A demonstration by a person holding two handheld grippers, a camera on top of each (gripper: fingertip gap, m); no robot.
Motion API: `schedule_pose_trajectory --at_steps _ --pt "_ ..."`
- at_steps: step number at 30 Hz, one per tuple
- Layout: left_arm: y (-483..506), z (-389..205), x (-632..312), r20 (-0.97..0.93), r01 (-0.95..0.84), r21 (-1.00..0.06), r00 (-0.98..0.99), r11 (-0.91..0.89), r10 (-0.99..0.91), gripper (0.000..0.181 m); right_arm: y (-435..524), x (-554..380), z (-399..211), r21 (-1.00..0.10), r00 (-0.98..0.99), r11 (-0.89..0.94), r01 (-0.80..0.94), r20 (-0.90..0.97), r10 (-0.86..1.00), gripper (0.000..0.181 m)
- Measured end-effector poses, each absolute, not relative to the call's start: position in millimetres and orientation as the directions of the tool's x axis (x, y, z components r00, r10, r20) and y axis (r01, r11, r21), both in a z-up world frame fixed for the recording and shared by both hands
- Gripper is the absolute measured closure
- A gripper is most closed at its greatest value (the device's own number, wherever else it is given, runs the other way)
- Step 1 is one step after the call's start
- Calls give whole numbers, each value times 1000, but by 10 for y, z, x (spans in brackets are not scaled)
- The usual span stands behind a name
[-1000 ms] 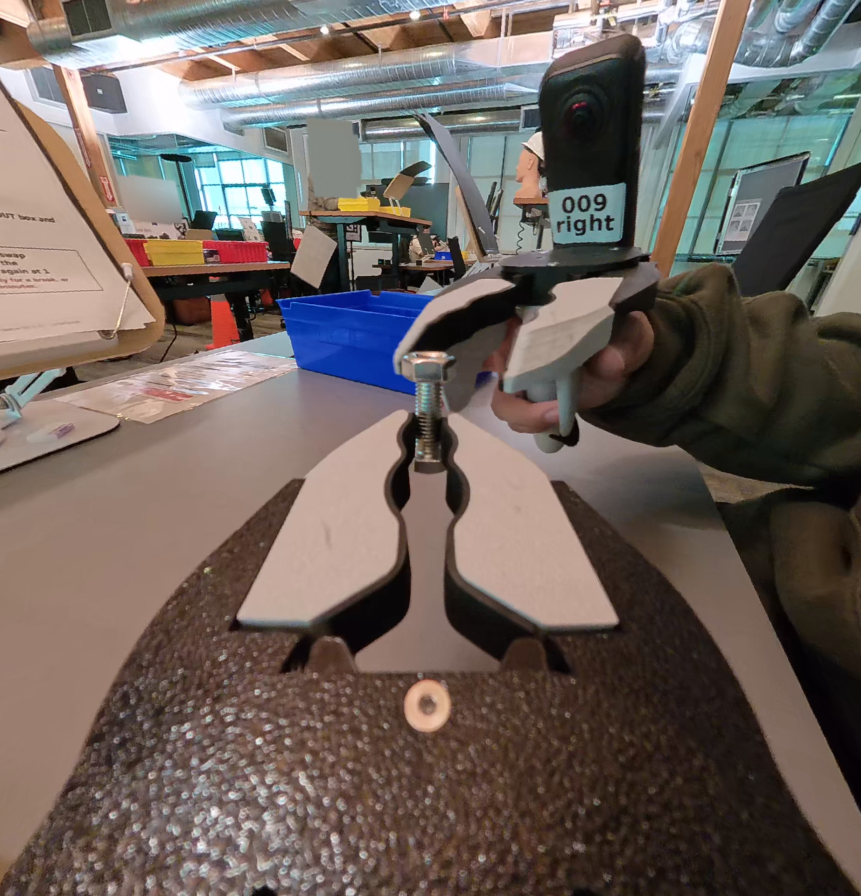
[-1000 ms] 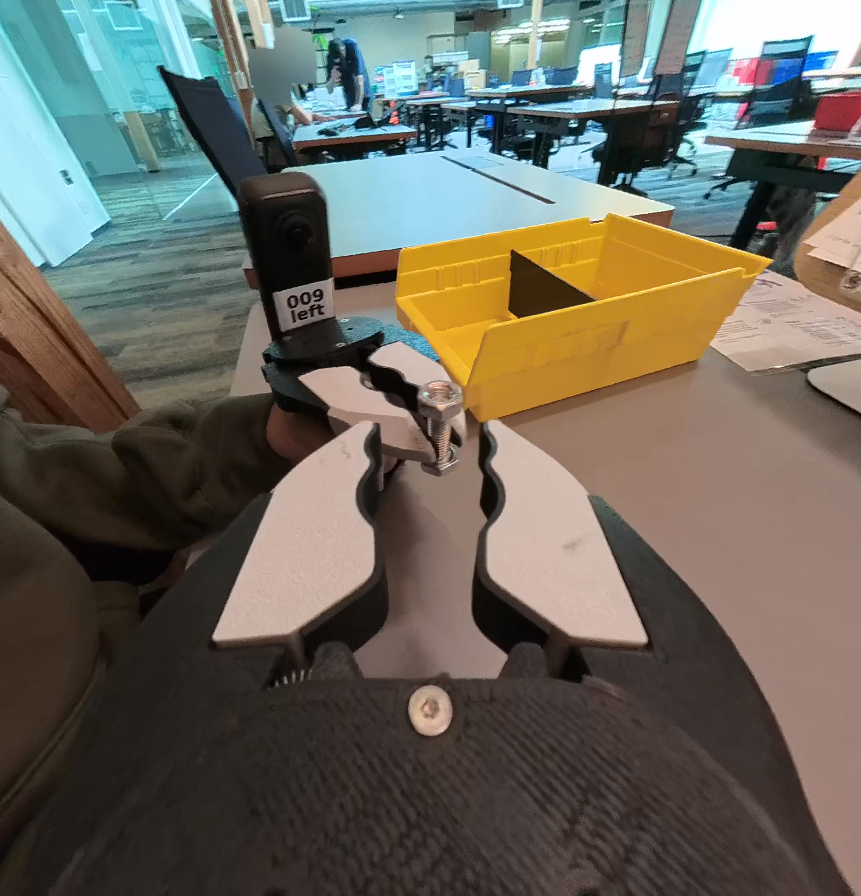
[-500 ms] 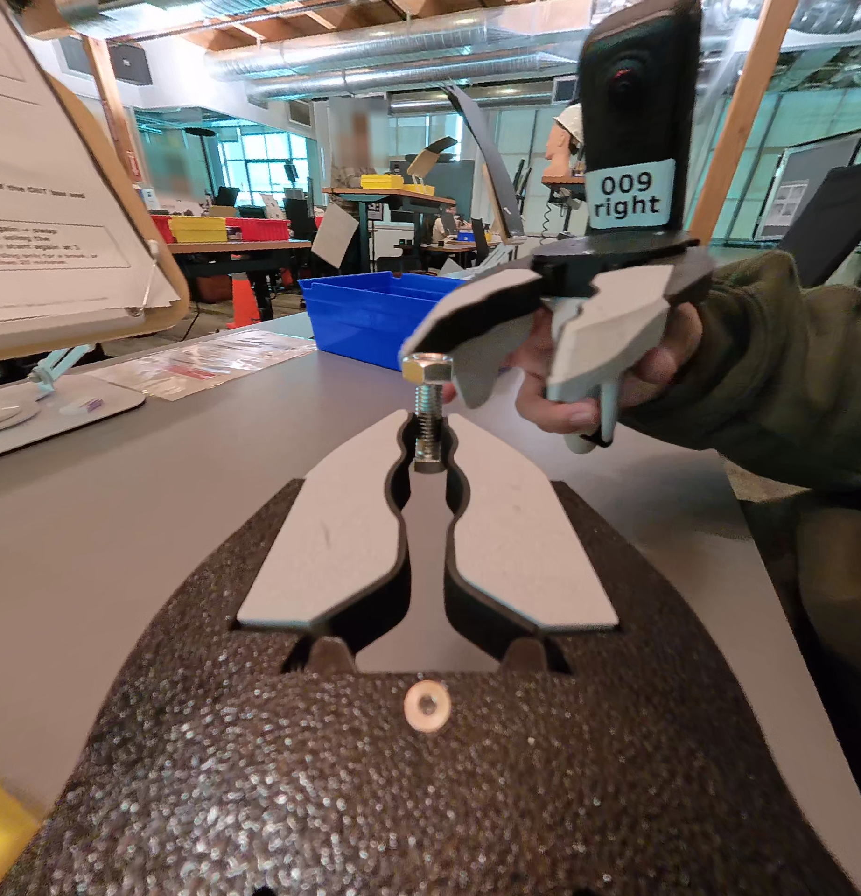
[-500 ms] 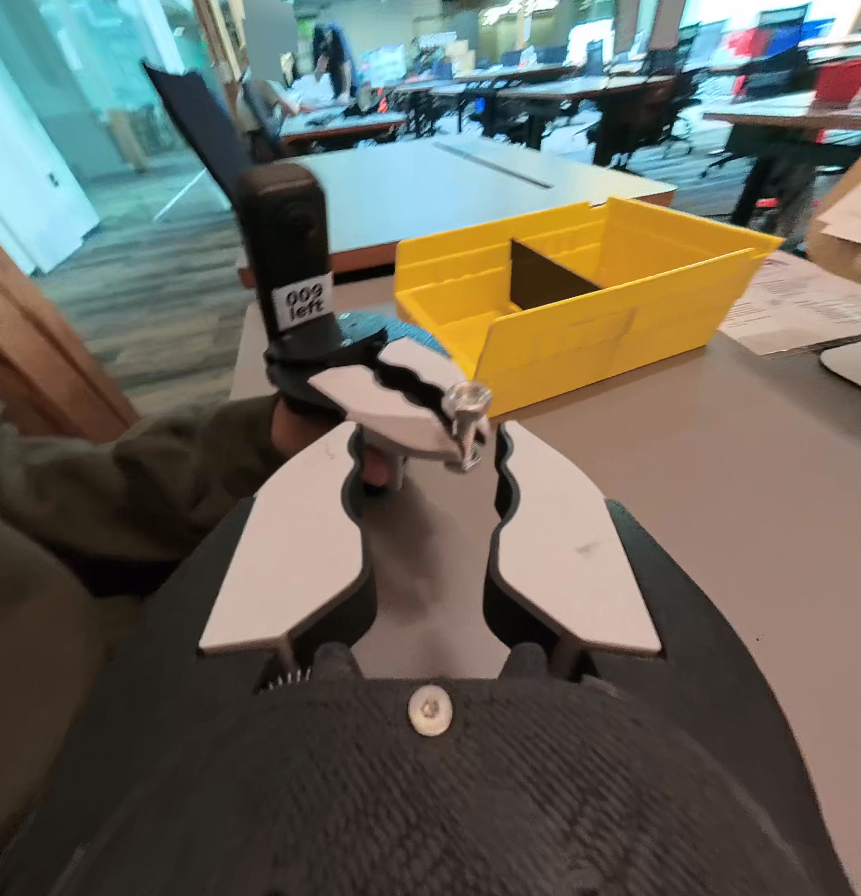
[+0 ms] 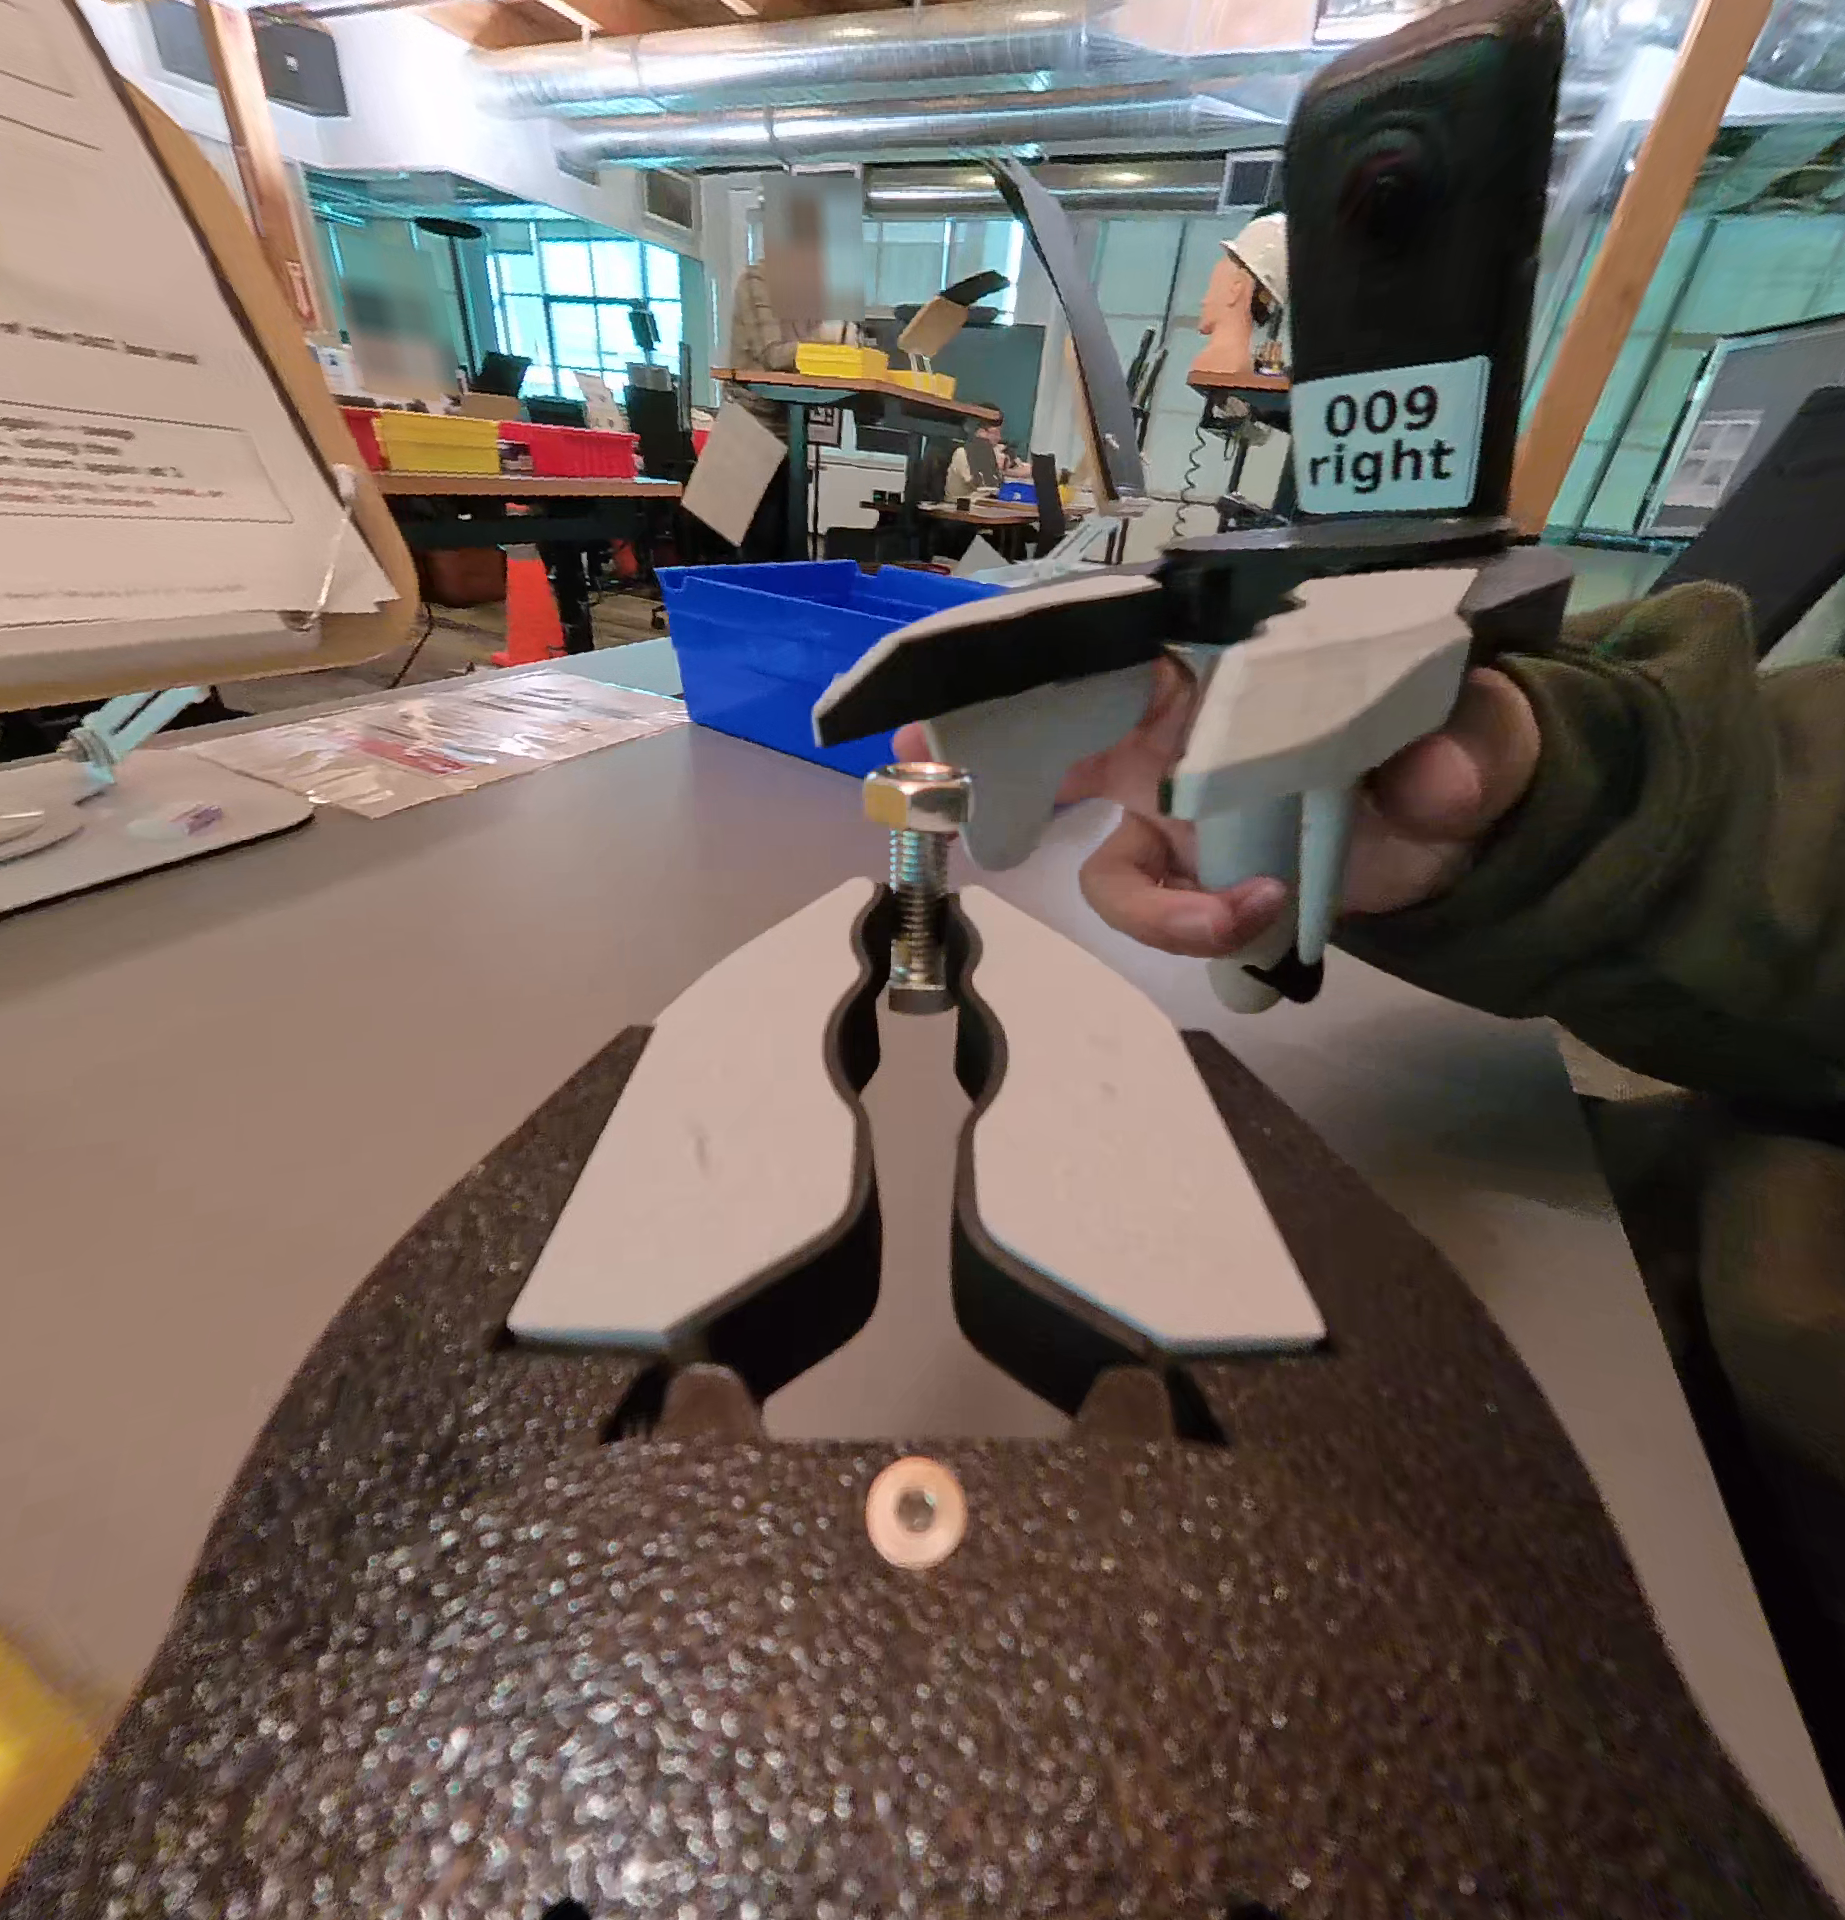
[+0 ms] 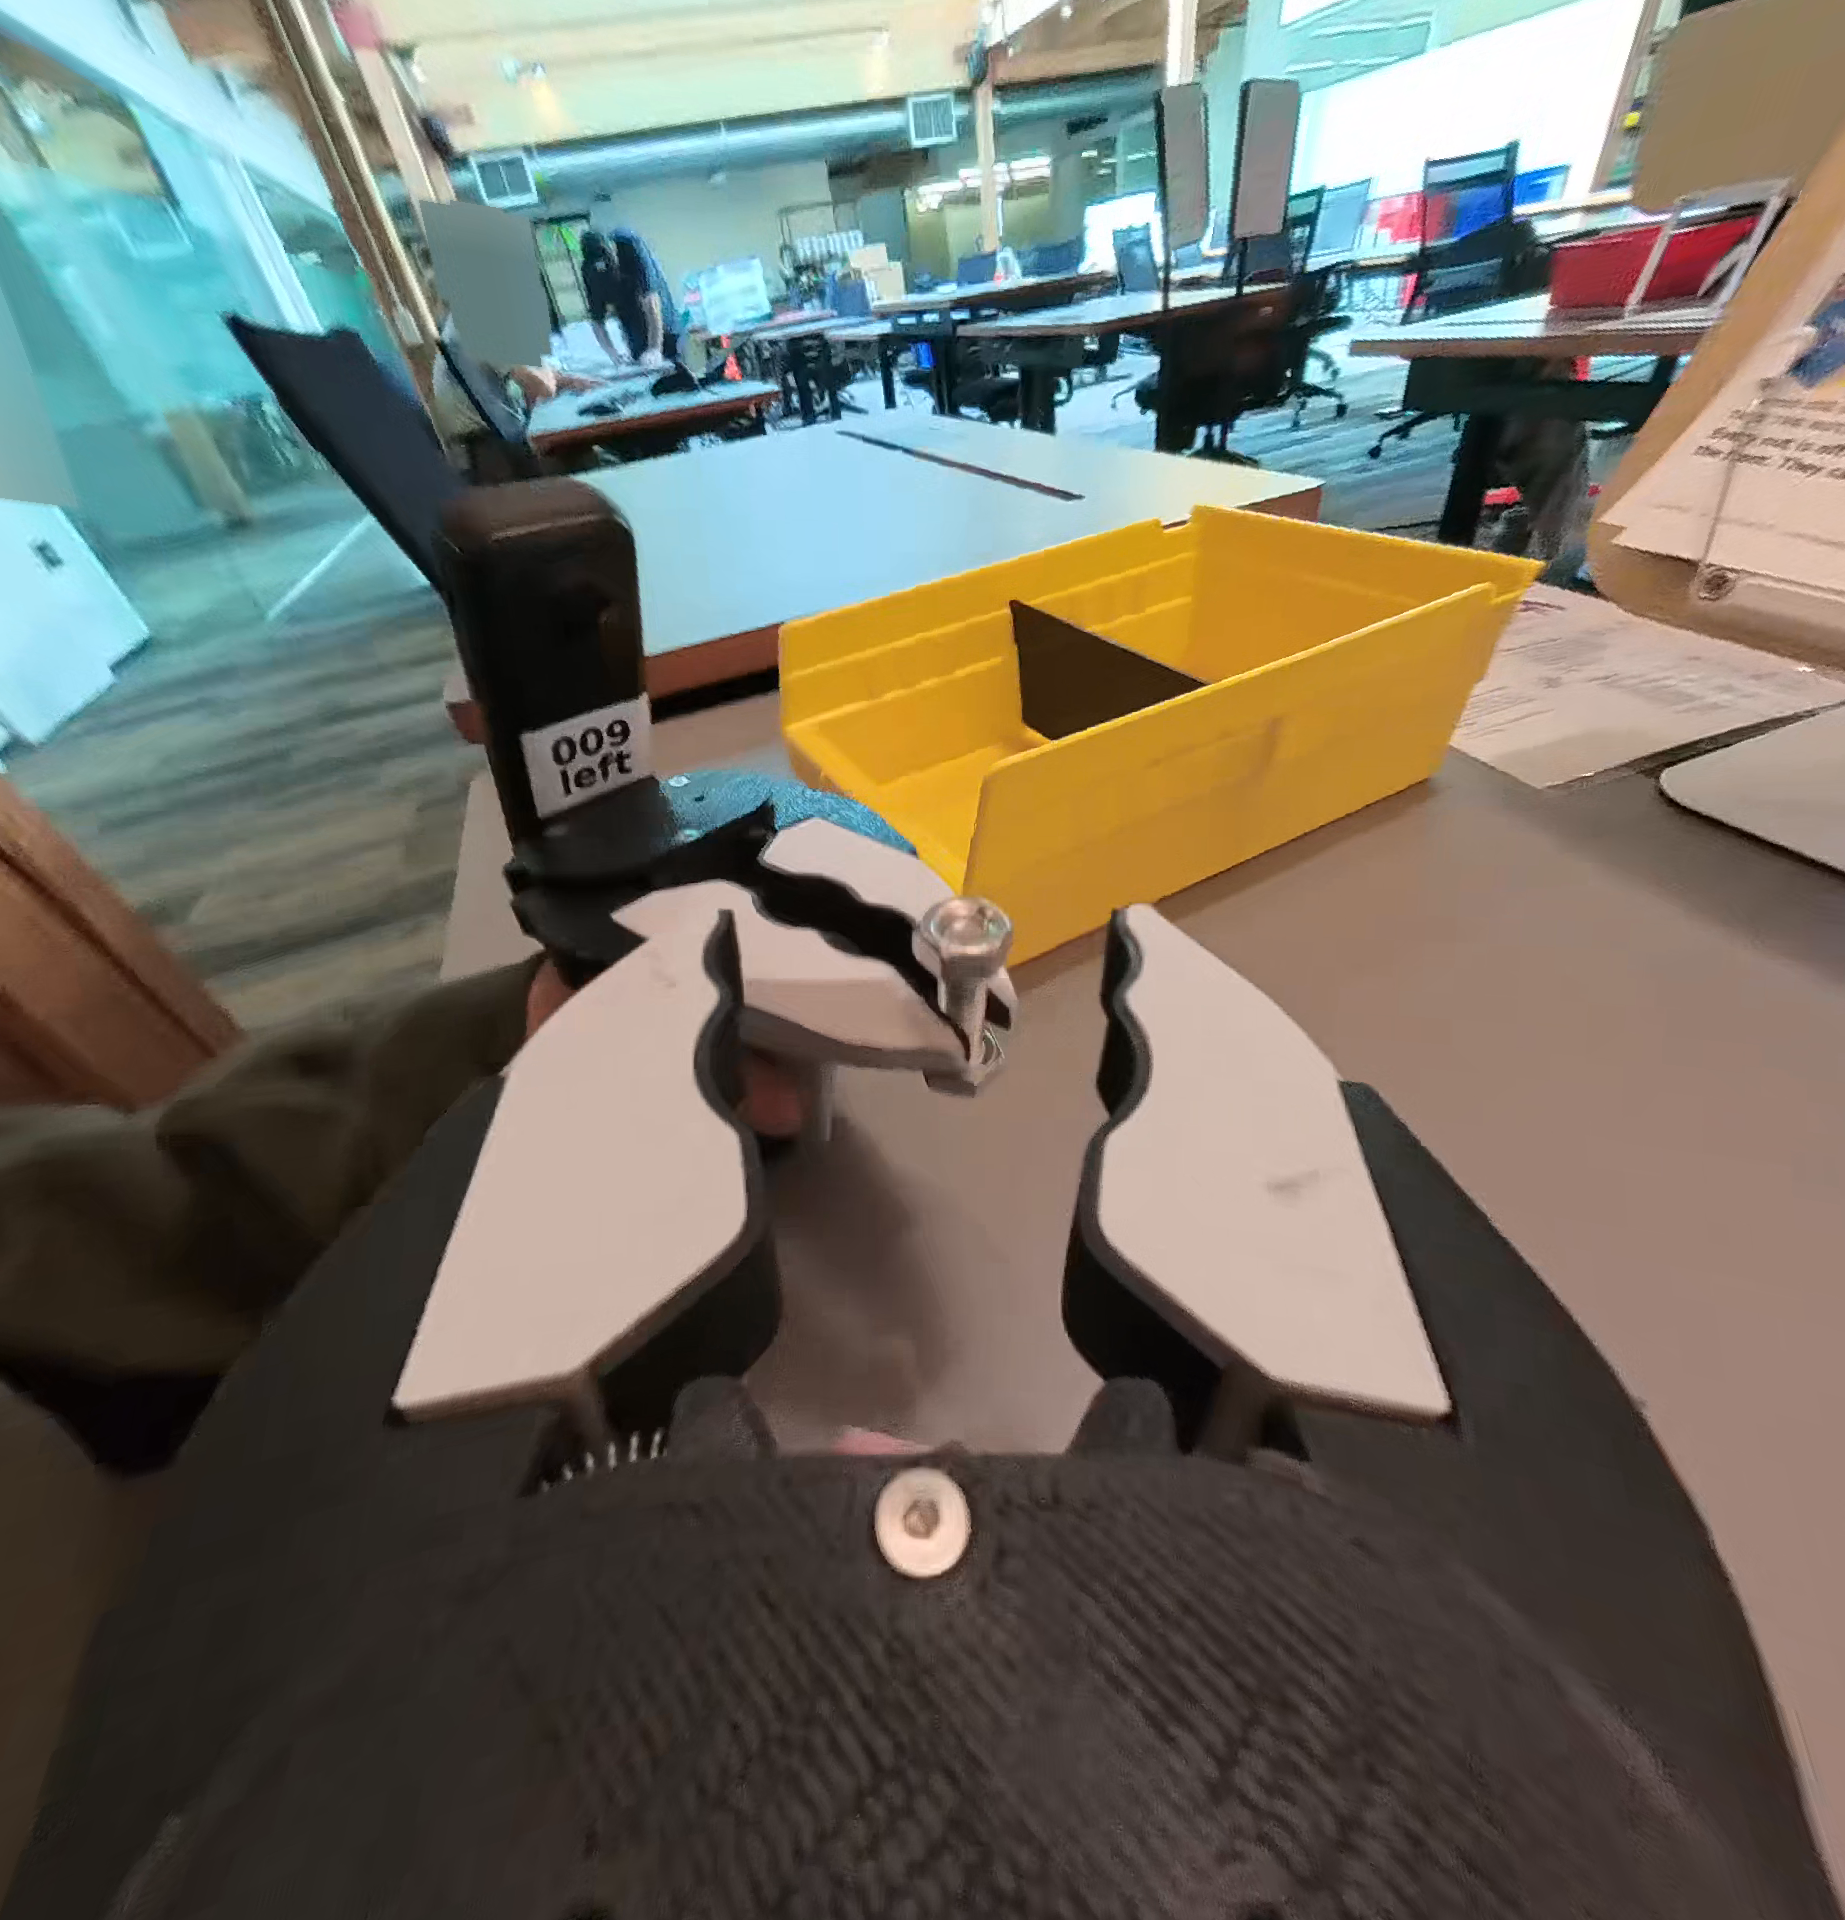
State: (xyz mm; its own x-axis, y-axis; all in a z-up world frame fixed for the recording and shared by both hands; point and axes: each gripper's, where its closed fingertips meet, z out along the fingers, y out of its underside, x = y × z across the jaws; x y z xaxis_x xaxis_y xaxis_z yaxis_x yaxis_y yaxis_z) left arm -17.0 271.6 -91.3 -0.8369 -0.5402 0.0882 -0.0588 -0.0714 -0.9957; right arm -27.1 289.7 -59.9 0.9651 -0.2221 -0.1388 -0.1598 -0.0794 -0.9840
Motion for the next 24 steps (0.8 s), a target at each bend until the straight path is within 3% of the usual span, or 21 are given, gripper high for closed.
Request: schedule_pose_trajectory --at_steps 2,4,5,6,7,10,13,16,18,21,24 --pt "2718 -924 -149 90 -64 -996 -827 -65 -555 173 2944 -356 -603 -980 972 -84 -179 -163 -169 124" --pt "2789 -938 -96 107 -78 -994 -797 -75 -595 173 2960 -411 -603 -981 977 -99 -167 -151 -152 119" --pt "2852 -944 -50 128 -91 -992 -770 -91 -625 173 2944 -432 -618 -980 981 -124 -155 -137 -139 127" --pt "2892 -934 -35 142 -93 -990 -761 -110 -633 173 2930 -558 -643 -976 989 -165 -145 -139 -49 153" --pt "2903 -911 -49 147 -85 -988 -769 -128 -622 173 2922 -623 -665 -970 988 -193 -151 -152 -9 147" --pt "2865 -888 -84 133 -74 -990 -789 -122 -600 172 2877 -277 -645 -982 968 -152 -110 -71 -240 127" --pt "2746 -872 -161 100 -56 -994 -830 -97 -548 172 2903 -170 -649 -976 946 -101 -195 -160 -283 111" --pt "2738 -921 -136 101 -73 -995 -821 -72 -562 172 2998 -356 -664 -969 964 -114 -221 -199 -177 120" --pt "2839 -972 -55 126 -102 -992 -776 -75 -619 172 3014 -409 -702 -966 968 -152 -210 -183 -172 112" --pt "2940 -976 -2 171 -129 -985 -743 -112 -647 173 2983 -622 -751 -950 977 -231 -211 -210 -30 140" --pt "2865 -939 -49 156 -114 -988 -771 -107 -617 172 2960 -348 -766 -962 967 -201 -184 -141 -213 121"
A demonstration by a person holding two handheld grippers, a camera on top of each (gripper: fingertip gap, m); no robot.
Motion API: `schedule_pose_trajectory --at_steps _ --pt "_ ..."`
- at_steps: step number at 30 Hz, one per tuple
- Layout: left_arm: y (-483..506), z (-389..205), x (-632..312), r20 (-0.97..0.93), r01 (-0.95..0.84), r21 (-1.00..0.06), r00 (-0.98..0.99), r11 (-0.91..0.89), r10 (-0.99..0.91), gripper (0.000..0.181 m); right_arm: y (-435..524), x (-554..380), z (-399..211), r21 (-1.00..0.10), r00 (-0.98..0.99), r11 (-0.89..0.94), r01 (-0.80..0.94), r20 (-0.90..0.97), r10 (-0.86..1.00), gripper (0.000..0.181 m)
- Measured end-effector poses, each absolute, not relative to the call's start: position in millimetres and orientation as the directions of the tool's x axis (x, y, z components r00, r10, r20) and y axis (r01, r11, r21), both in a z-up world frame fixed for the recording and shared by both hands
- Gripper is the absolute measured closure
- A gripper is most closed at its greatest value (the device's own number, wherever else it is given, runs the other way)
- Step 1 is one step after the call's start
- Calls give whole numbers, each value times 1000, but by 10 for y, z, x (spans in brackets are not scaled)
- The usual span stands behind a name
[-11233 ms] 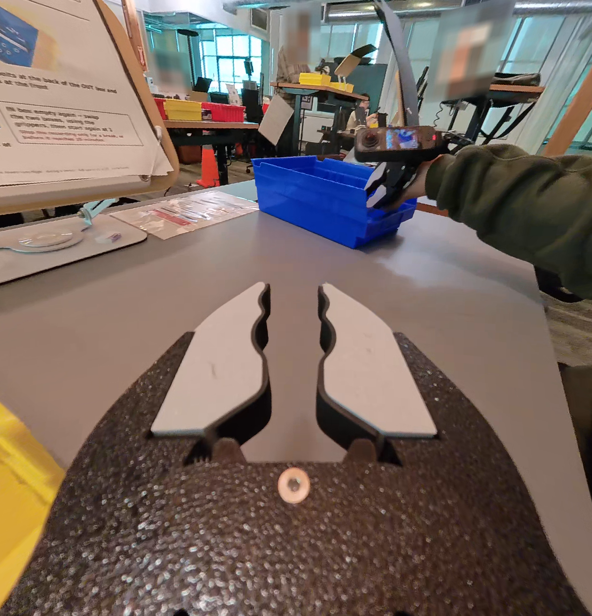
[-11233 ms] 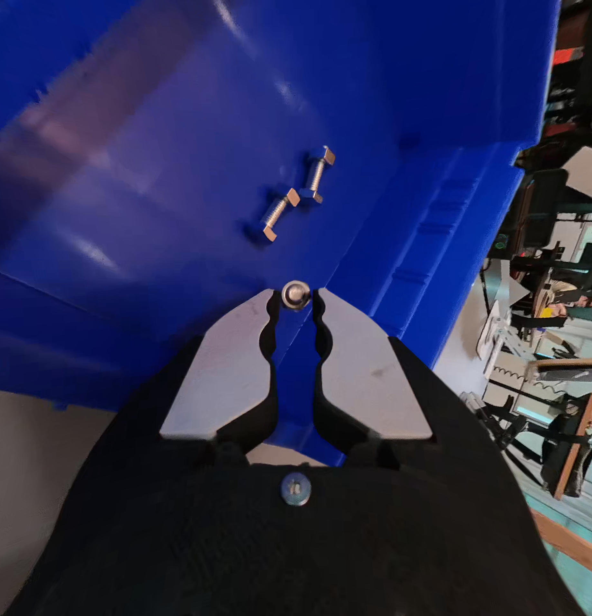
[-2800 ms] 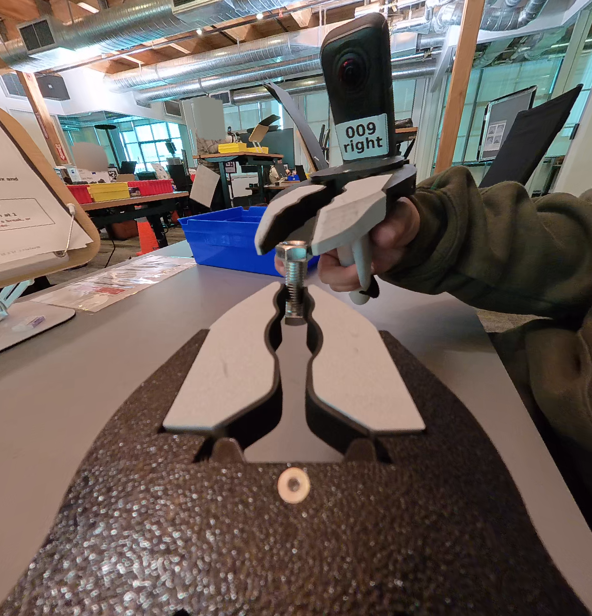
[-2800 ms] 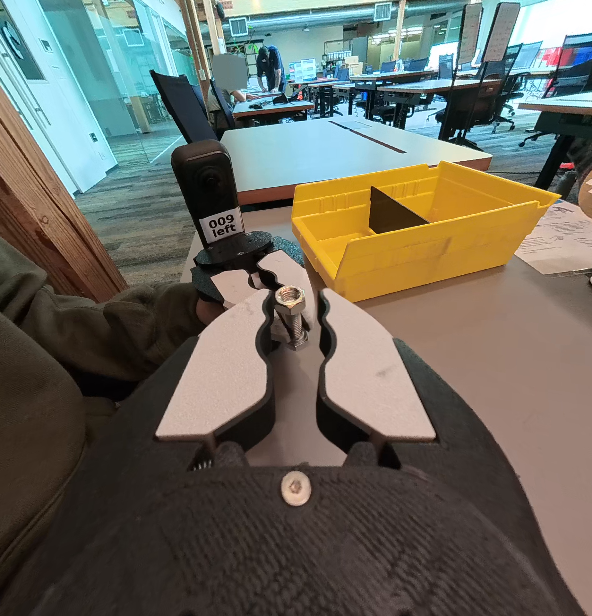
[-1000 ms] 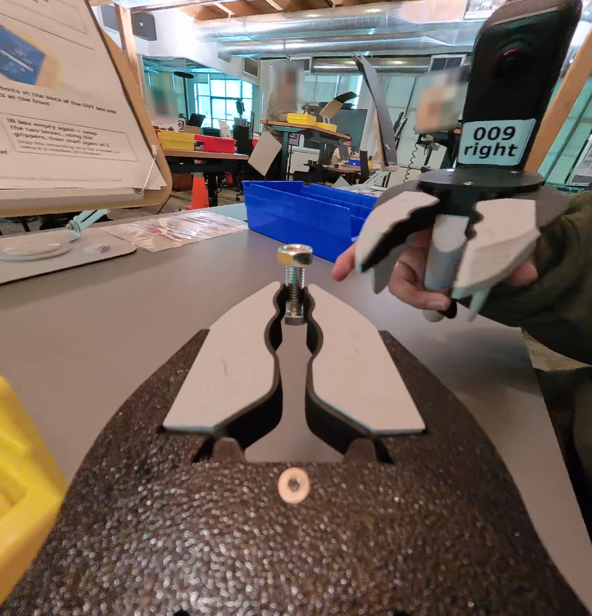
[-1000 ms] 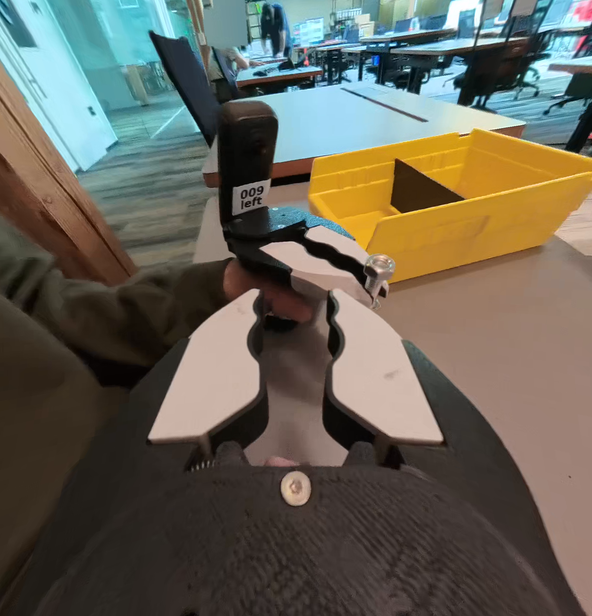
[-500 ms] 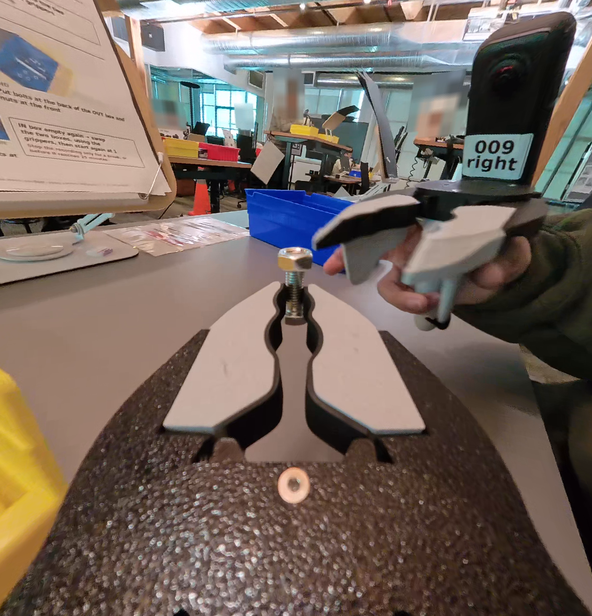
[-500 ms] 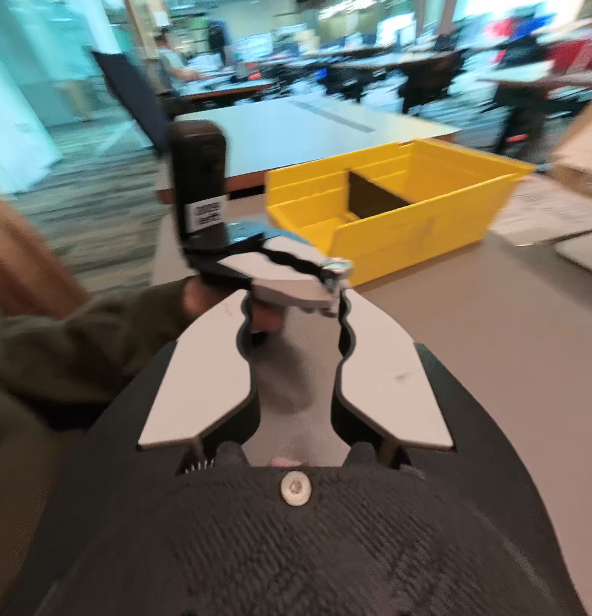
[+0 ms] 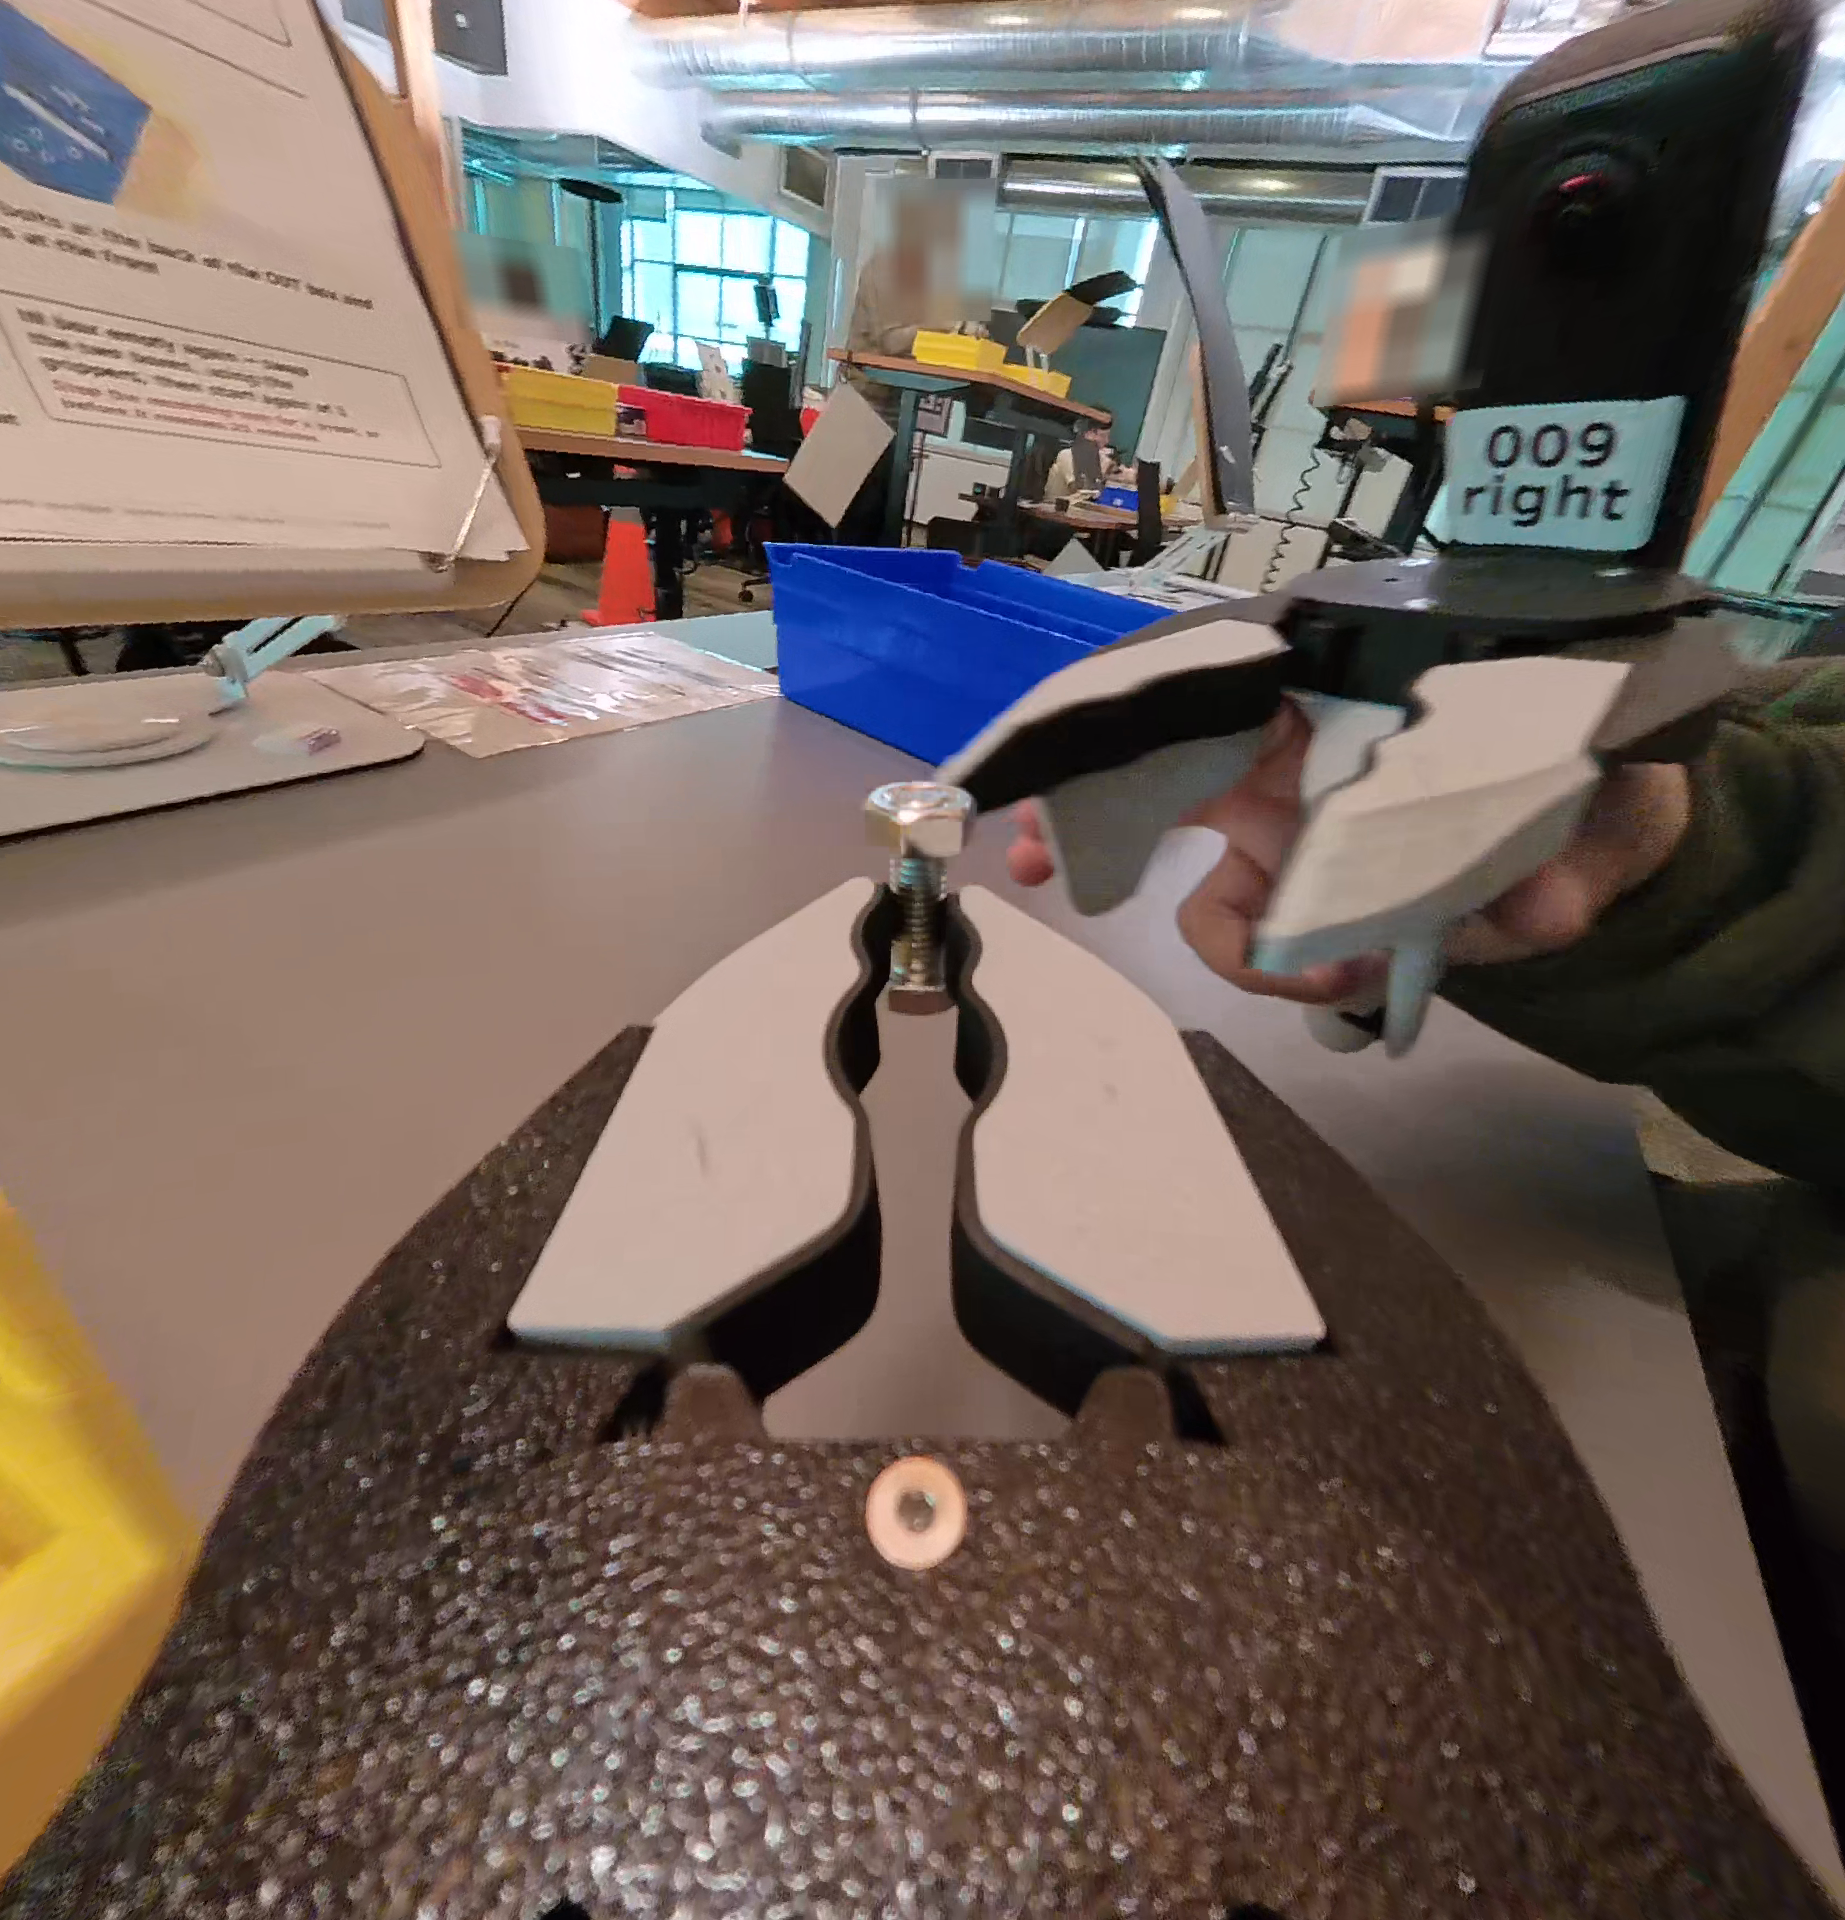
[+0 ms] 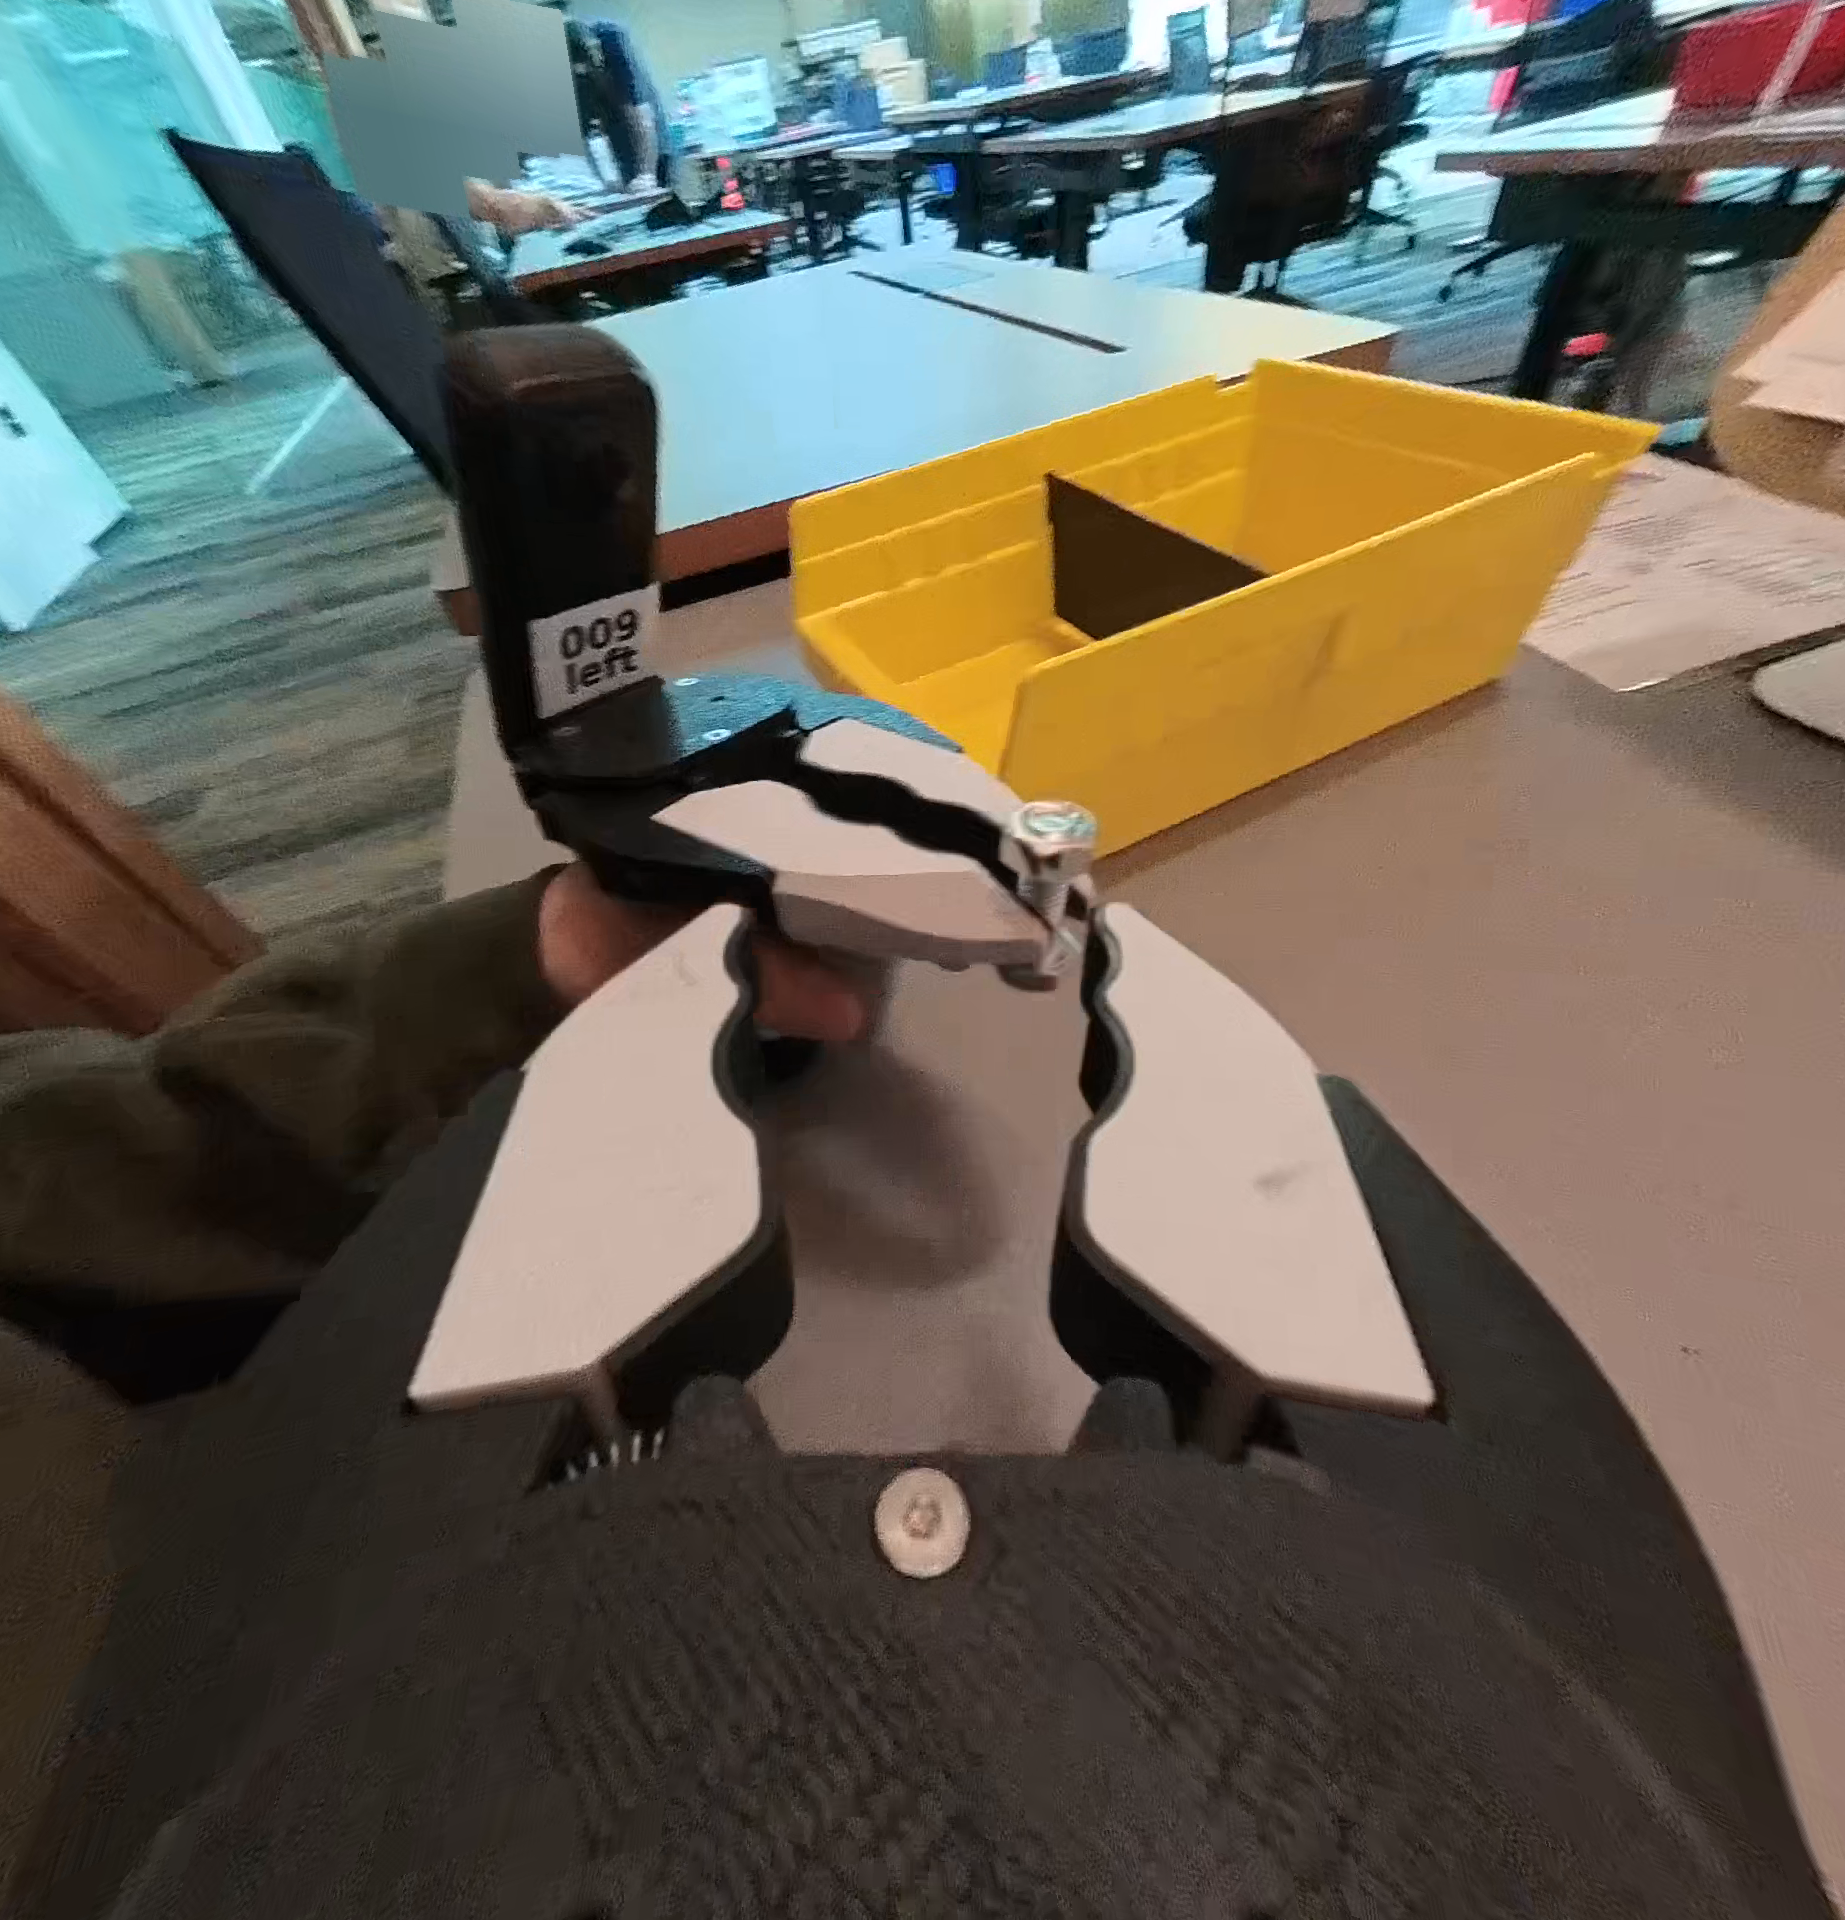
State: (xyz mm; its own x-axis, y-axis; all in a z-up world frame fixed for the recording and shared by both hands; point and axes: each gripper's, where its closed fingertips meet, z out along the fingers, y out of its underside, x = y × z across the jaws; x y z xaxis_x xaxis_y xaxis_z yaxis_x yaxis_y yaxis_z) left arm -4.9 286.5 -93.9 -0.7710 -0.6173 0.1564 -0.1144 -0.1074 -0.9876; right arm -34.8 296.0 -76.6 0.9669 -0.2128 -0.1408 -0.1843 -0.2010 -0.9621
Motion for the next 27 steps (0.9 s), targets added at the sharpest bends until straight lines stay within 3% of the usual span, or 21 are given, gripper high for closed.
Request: schedule_pose_trajectory --at_steps 2,6,7,8,9,14,17,22,27 --pt "2786 -919 -93 138 -102 -990 -797 -94 -588 172 2966 -240 -784 -959 948 -182 -216 -162 -274 114" --pt "2832 -944 -41 137 -114 -990 -761 -78 -635 172 3028 -375 -761 -954 957 -181 -237 -198 -211 114" --pt "2907 -952 3 156 -129 -988 -729 -90 -666 173 3001 -393 -758 -956 962 -196 -217 -175 -209 129" --pt "2964 -986 31 164 -147 -986 -709 -84 -686 173 2988 -532 -724 -961 981 -207 -184 -165 -107 166" --pt "2995 -1012 39 165 -155 -985 -702 -78 -693 173 2978 -611 -660 -966 984 -189 -178 -172 -50 162" --pt "2935 -947 0 192 -152 -981 -730 -118 -656 172 2838 -188 -617 -974 934 -143 -175 -118 -336 143" --pt "2869 -953 -22 182 -155 -983 -746 -99 -641 172 2815 -113 -695 -962 914 -148 -229 -160 -374 137" --pt "2797 -959 -51 156 -142 -987 -767 -72 -623 172 2848 -161 -739 -957 923 -161 -240 -173 -343 157" --pt "2759 -969 -65 127 -126 -991 -774 -46 -620 172 2852 -158 -747 -955 923 -167 -244 -177 -341 163"
